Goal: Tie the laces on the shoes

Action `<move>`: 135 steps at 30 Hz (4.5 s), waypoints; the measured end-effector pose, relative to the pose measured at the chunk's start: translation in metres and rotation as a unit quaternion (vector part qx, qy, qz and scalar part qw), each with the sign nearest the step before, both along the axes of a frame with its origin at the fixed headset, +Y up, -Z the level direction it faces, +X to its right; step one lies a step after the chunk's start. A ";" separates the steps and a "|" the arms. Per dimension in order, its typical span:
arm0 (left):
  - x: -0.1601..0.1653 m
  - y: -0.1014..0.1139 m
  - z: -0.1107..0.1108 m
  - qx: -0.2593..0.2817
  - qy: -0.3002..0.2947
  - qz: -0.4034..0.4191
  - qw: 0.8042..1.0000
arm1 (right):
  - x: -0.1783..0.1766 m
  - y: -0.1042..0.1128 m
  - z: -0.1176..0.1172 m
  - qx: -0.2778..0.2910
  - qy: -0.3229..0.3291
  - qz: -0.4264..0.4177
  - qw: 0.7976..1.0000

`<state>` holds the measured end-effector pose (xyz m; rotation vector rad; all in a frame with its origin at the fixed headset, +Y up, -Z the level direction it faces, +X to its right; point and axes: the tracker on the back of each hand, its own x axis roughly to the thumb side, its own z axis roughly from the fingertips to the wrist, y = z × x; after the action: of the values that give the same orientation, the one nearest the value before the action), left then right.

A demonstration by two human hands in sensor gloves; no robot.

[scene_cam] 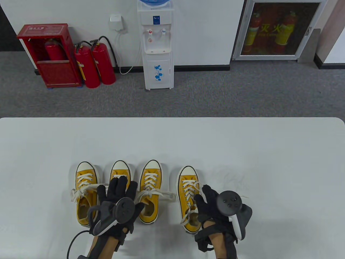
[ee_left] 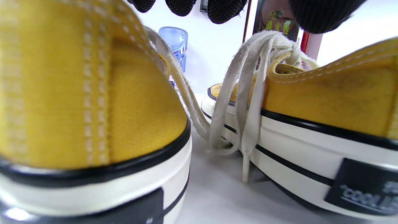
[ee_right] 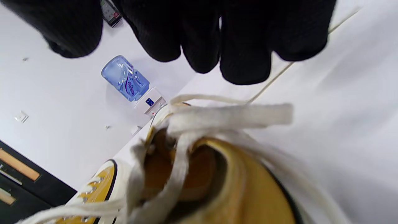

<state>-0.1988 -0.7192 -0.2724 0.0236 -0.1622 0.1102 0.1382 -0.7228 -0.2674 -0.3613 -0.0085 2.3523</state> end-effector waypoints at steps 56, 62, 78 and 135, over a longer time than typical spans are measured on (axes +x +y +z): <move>-0.001 -0.002 -0.001 0.001 -0.001 0.002 1.000 | 0.035 0.005 -0.006 0.017 0.043 -0.154 0.987; -0.001 -0.002 -0.001 0.002 -0.001 0.003 1.000 | 0.045 0.010 -0.001 0.051 0.057 -0.240 0.968; 0.001 -0.001 0.000 0.008 -0.006 0.006 1.000 | 0.095 -0.003 0.011 0.125 0.012 -0.458 0.880; 0.199 -0.017 -0.020 -0.064 -0.084 0.005 0.994 | 0.104 -0.028 0.018 0.072 -0.006 -0.326 0.943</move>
<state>0.0001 -0.7367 -0.2924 -0.1133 -0.3221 0.1333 0.2419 -0.7507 -0.2499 -0.2542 -0.0579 1.6803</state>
